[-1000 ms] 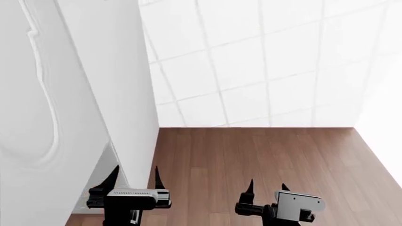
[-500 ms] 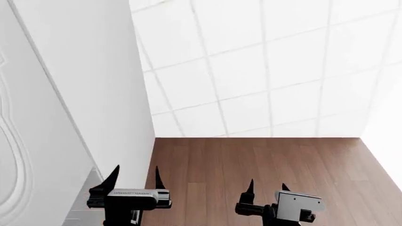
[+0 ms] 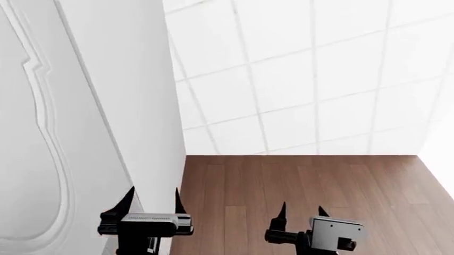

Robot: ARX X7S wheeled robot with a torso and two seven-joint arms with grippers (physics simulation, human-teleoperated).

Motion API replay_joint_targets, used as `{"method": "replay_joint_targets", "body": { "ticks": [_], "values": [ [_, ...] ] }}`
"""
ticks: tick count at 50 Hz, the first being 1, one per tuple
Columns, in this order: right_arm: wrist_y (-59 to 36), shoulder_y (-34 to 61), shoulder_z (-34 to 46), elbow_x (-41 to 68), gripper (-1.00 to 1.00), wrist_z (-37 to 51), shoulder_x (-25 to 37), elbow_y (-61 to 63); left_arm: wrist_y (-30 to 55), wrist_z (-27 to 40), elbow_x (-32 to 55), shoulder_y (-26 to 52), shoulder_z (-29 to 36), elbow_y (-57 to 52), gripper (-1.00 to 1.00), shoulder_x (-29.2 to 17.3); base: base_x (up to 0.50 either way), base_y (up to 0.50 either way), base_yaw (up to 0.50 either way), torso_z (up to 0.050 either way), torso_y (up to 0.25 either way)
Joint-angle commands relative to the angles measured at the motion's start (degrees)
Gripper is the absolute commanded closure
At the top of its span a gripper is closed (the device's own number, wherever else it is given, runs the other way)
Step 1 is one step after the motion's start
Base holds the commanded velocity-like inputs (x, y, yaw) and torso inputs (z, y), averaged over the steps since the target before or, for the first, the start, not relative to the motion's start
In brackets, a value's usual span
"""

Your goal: Close the side bottom right group 3 doors

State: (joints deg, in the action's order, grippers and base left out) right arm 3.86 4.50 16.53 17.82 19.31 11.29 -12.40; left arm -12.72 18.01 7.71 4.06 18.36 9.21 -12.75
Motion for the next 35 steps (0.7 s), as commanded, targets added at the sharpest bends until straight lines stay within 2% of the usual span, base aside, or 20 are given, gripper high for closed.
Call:
{"method": "replay_joint_targets", "body": {
  "ticks": [1, 7, 13, 18, 28, 35],
  "values": [
    [0.1, 0.0, -0.1, 0.6, -1.0, 0.2, 0.2, -0.1, -0.4, 0.1, 0.3, 0.0, 0.2, -0.1, -1.0, -0.1, 0.0, 0.0, 0.0, 0.0, 0.0],
    [0.0, 0.2, 0.0, 0.9, -1.0, 0.3, 0.2, -0.2, 3.0, 0.0, 2.6, -1.1, -0.6, -6.7, -1.0, -1.9, 0.0, 0.0, 0.0, 0.0, 0.0],
    [0.0, 0.1, 0.0, 1.2, -1.0, 0.3, 0.4, 0.0, 12.9, 0.6, 3.5, -4.6, -1.2, -21.2, -1.0, -7.4, 0.0, 0.0, 0.0, 0.0, 0.0],
    [-0.1, 0.0, 0.0, 1.4, -1.0, 0.4, 0.5, 0.5, 18.5, 0.8, 5.3, -11.0, -1.9, -31.6, -1.0, -12.1, 0.0, 0.0, 0.0, 0.0, 0.0],
    [-0.3, 0.0, 0.3, 1.5, -1.0, 0.7, 0.7, 1.1, 21.5, 2.0, 11.6, -23.5, -6.1, -41.9, -1.0, -17.5, 0.0, 0.0, 0.0, 0.0, 0.0],
    [-0.2, 0.2, 0.6, 1.5, -1.0, 0.8, 0.7, 0.8, 17.1, 1.2, 15.2, -32.9, -9.2, -43.3, -1.0, -19.0, 0.0, 0.0, 0.0, 0.0, 0.0]
  ]
}}
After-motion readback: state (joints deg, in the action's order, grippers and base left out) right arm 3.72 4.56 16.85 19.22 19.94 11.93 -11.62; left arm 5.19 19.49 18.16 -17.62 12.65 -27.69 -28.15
